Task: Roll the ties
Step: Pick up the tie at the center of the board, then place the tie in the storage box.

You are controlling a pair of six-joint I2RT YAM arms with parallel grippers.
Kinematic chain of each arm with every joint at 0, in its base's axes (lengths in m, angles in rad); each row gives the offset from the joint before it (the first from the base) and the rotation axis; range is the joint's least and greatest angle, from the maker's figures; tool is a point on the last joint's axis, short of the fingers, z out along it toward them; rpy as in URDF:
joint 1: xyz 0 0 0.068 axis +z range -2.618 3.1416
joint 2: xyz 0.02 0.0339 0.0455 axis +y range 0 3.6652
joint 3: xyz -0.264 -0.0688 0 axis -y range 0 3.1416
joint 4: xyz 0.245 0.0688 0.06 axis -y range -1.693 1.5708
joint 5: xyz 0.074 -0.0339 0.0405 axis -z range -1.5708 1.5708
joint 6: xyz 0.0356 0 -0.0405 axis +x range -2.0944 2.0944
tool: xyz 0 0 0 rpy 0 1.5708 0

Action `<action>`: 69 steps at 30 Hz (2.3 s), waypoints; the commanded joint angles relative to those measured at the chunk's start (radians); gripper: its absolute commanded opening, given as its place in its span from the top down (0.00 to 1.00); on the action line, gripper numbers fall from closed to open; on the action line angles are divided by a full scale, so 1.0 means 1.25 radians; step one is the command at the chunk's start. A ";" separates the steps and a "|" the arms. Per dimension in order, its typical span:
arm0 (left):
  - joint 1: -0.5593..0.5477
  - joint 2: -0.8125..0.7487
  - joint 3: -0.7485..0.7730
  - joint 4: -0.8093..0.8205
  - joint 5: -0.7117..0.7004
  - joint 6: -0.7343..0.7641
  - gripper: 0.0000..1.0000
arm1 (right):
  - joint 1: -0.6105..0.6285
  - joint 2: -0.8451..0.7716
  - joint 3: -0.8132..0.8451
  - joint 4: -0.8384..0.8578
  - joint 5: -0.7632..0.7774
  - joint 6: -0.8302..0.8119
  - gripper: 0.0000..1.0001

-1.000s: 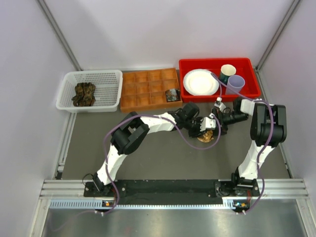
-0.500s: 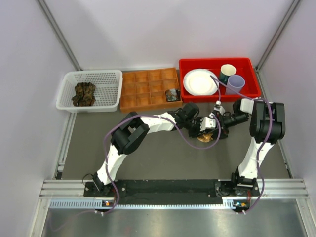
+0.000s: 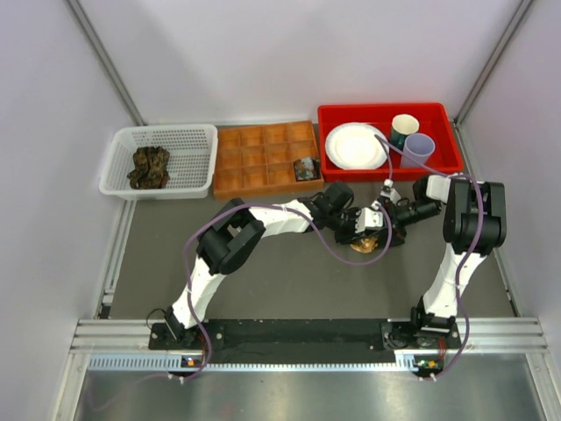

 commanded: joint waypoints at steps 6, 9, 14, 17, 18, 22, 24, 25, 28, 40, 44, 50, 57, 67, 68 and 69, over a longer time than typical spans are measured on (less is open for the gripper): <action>0.003 0.060 -0.052 -0.175 -0.040 -0.002 1.00 | 0.010 -0.022 -0.009 0.142 0.023 0.060 0.31; 0.003 0.061 -0.049 -0.175 -0.040 -0.002 1.00 | 0.011 -0.019 -0.011 0.127 0.016 0.044 0.51; 0.007 0.062 -0.052 -0.171 -0.039 -0.011 1.00 | 0.012 -0.024 -0.006 0.108 0.011 0.024 0.85; 0.012 0.062 -0.052 -0.166 -0.041 -0.027 0.89 | 0.012 -0.022 0.005 0.097 0.008 0.022 1.00; 0.013 0.061 -0.051 -0.160 -0.041 -0.033 0.83 | 0.011 -0.022 0.007 0.097 0.010 0.024 1.00; 0.023 0.033 -0.067 -0.134 -0.028 -0.058 0.41 | 0.011 -0.032 0.012 0.094 0.012 0.026 1.00; 0.033 -0.007 -0.092 -0.109 -0.004 -0.062 0.01 | 0.011 -0.046 0.015 0.091 0.013 0.025 1.00; 0.041 -0.023 -0.102 -0.099 0.006 -0.067 0.01 | 0.012 -0.051 0.015 0.086 0.016 0.021 1.00; 0.054 -0.099 -0.171 -0.034 0.023 -0.077 0.01 | 0.018 -0.073 0.016 0.077 0.024 0.006 1.00; 0.065 -0.291 -0.445 0.368 0.005 -0.036 0.01 | 0.091 -0.164 0.022 0.074 0.045 -0.005 1.00; 0.066 -0.235 -0.361 0.308 0.053 -0.040 0.01 | 0.129 -0.185 0.010 0.085 0.040 0.011 1.00; 0.057 -0.210 -0.350 0.388 0.044 -0.029 0.01 | 0.162 -0.222 0.001 0.089 0.033 0.038 1.00; 0.048 -0.192 -0.319 0.375 0.083 -0.023 0.01 | 0.198 -0.233 0.038 0.096 0.013 0.084 1.00; 0.045 -0.210 -0.313 0.308 0.092 0.030 0.48 | 0.217 -0.221 0.091 0.072 -0.003 0.105 1.00; 0.045 -0.211 -0.315 0.294 0.093 0.031 0.51 | 0.218 -0.221 0.094 0.069 -0.004 0.109 1.00; 0.045 -0.213 -0.312 0.289 0.092 0.031 0.54 | 0.220 -0.221 0.099 0.072 -0.006 0.113 1.00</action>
